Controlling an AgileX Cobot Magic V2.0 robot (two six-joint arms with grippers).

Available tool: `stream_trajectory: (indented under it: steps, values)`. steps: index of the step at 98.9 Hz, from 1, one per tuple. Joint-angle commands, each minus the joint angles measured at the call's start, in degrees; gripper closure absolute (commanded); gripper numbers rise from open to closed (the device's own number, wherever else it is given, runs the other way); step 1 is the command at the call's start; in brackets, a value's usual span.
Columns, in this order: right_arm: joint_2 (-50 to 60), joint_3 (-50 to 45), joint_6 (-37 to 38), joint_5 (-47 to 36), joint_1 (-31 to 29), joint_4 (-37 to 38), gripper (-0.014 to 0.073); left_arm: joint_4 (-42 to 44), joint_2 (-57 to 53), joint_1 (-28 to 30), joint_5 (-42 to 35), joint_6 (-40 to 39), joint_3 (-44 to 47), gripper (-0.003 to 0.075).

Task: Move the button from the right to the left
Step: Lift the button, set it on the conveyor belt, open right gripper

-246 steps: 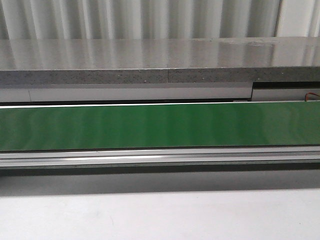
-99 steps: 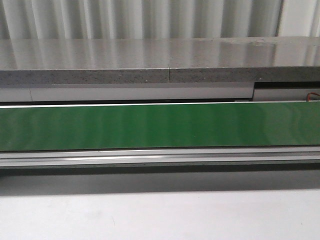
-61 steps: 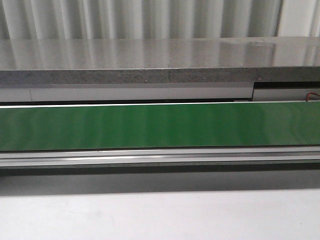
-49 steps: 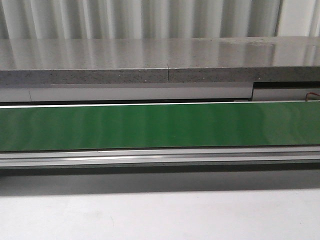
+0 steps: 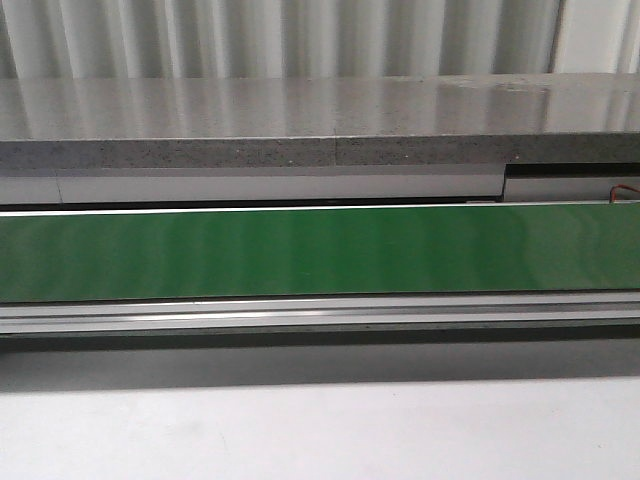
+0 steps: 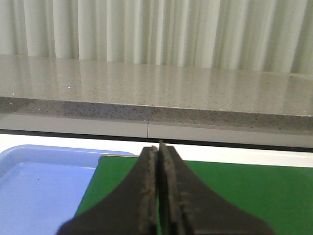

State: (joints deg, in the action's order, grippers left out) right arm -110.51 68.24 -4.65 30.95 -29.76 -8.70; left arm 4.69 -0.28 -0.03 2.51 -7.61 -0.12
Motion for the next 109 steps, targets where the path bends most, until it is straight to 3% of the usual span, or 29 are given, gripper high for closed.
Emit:
stream_trajectory:
  steps: [1, 19, 40, 59, 79, 93, 109]
  values:
    - [5.21, 1.04, -0.63, 0.39, -0.33, -0.82, 0.0383, -0.38, -1.91, -0.40, -4.67, -0.39, 1.46, 0.0740]
    - [14.49, 1.04, -0.63, 3.55, 1.34, -1.17, 0.0383, -0.38, -1.91, -0.40, -4.67, -0.39, 1.46, 0.0740]
    - [22.71, 1.04, -0.63, 8.86, 7.33, -1.17, 0.0383, -0.38, -1.91, -0.40, -4.67, -0.39, 1.46, 0.0740]
    - [22.46, 0.96, -0.63, 12.81, 13.73, -1.22, 0.0383, -0.38, -1.91, -0.40, -4.67, -0.39, 1.46, 0.0740]
    - [20.00, 0.96, -0.63, 13.18, 16.69, -1.22, 0.0379, -0.38, -1.91, -0.40, -4.67, -0.39, 1.46, 0.0740]
    - [17.71, 0.96, -0.63, 13.18, 16.85, -1.23, 0.0300, -0.38, -1.91, -0.40, -4.67, -0.39, 1.46, 0.0740]
    - [16.27, 0.96, -0.63, 12.98, 16.99, -1.23, 0.0109, -0.38, -1.91, -0.40, -4.67, -0.39, 1.46, 0.0740]
